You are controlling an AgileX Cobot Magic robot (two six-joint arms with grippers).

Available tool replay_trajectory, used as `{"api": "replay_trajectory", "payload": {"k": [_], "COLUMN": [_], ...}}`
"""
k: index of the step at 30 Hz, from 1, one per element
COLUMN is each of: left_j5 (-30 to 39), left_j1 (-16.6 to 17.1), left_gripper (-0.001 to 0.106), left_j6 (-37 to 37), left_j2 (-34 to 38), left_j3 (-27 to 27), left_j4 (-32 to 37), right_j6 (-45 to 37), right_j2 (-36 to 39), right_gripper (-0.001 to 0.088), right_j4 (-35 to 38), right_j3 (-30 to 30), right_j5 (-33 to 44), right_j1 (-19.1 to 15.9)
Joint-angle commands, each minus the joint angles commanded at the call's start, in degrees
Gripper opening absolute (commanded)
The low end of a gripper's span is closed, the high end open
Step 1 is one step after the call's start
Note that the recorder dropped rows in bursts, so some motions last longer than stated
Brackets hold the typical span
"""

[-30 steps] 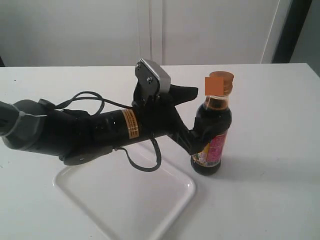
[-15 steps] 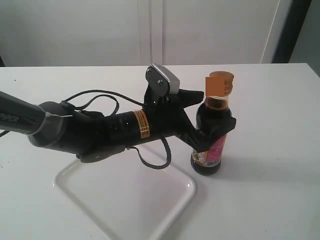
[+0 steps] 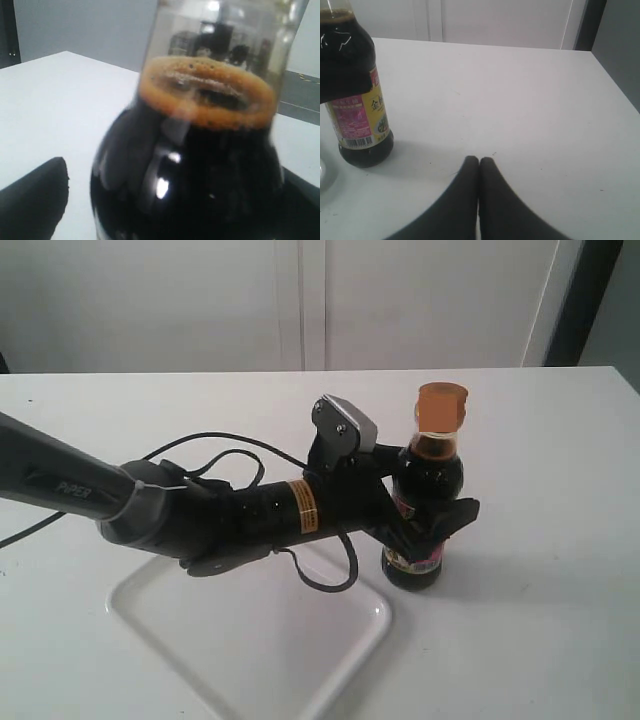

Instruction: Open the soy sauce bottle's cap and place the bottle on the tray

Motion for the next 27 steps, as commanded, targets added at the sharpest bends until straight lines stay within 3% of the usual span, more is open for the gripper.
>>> {"api": "replay_trajectory", "payload": {"k": [5, 9, 13, 22, 27], "left_j5": [0.0, 0.12, 0.51, 1.05, 1.73], "left_j1": [0.0, 0.0, 0.0, 0.0, 0.0], "left_gripper": [0.104, 0.095, 0.073, 0.0, 0.0], "left_j6": [-0.36, -0.36, -0.36, -0.36, -0.36], "left_j2": [0.0, 0.0, 0.0, 0.0, 0.0], "left_j3": [-0.66, -0.66, -0.66, -0.66, -0.66], "left_j4": [0.77, 0.88, 0.88, 5.82, 6.07], "right_j6": [0.0, 0.0, 0.0, 0.0, 0.0], "right_j2": [0.0, 0.0, 0.0, 0.0, 0.0], "right_gripper": [0.0, 0.0, 0.0, 0.0, 0.0], "right_j4": [0.0, 0.0, 0.0, 0.0, 0.0], "right_j3": [0.0, 0.0, 0.0, 0.0, 0.0], "right_j5": [0.0, 0.0, 0.0, 0.0, 0.0], "right_j1": [0.0, 0.0, 0.0, 0.0, 0.0]}}
